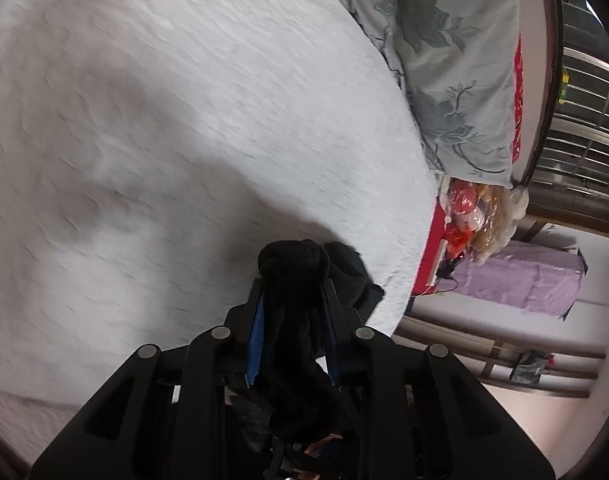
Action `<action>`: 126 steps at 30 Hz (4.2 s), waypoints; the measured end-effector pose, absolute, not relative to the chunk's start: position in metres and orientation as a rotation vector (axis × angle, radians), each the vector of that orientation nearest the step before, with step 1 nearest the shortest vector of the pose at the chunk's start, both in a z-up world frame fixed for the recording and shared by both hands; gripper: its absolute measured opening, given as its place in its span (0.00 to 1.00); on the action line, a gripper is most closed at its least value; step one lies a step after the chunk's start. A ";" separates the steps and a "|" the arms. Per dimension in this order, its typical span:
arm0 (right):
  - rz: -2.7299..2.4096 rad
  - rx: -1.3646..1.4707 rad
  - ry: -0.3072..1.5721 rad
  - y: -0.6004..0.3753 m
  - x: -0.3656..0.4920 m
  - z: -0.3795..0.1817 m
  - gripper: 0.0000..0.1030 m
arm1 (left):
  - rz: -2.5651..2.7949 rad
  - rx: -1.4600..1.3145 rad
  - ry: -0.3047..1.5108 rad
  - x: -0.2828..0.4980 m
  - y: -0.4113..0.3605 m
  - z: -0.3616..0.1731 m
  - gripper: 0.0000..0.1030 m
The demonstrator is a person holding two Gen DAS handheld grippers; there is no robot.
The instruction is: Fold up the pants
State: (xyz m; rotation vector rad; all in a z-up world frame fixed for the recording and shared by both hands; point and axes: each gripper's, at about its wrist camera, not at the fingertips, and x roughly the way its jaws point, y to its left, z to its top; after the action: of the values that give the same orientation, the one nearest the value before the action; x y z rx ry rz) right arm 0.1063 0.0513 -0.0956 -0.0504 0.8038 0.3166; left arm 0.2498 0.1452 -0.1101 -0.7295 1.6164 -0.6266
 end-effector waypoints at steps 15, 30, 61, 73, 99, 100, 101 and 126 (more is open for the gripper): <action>0.243 0.298 0.759 -0.109 0.056 -0.067 0.22 | -0.682 -0.529 1.668 0.207 -0.052 -0.091 0.19; 0.147 0.683 0.882 -0.257 0.000 -0.128 0.46 | -0.734 -0.458 1.557 0.170 -0.088 -0.068 0.26; 0.136 0.766 0.944 -0.298 0.049 -0.141 0.37 | -0.414 -0.418 1.376 0.171 -0.012 -0.106 0.48; 0.114 0.596 0.994 -0.279 0.018 -0.146 0.53 | -0.389 -0.337 1.320 0.097 0.002 -0.134 0.63; 0.179 0.834 0.965 -0.319 0.045 -0.141 0.75 | -0.451 -0.352 1.313 0.146 -0.003 -0.109 0.63; 0.189 0.819 0.975 -0.317 0.043 -0.144 0.75 | -0.448 -0.339 1.322 0.142 -0.002 -0.115 0.63; 0.206 0.809 0.986 -0.314 0.041 -0.148 0.75 | -0.454 -0.334 1.334 0.141 -0.002 -0.121 0.66; 0.319 0.915 0.955 -0.274 0.055 -0.137 0.30 | -0.577 -0.511 1.258 0.147 0.018 -0.090 0.25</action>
State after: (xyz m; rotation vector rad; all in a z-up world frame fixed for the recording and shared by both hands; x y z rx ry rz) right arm 0.0553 -0.2736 -0.1375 0.9154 0.9551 0.3189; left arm 0.1475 0.0176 -0.0899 -0.5110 1.2577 -0.5774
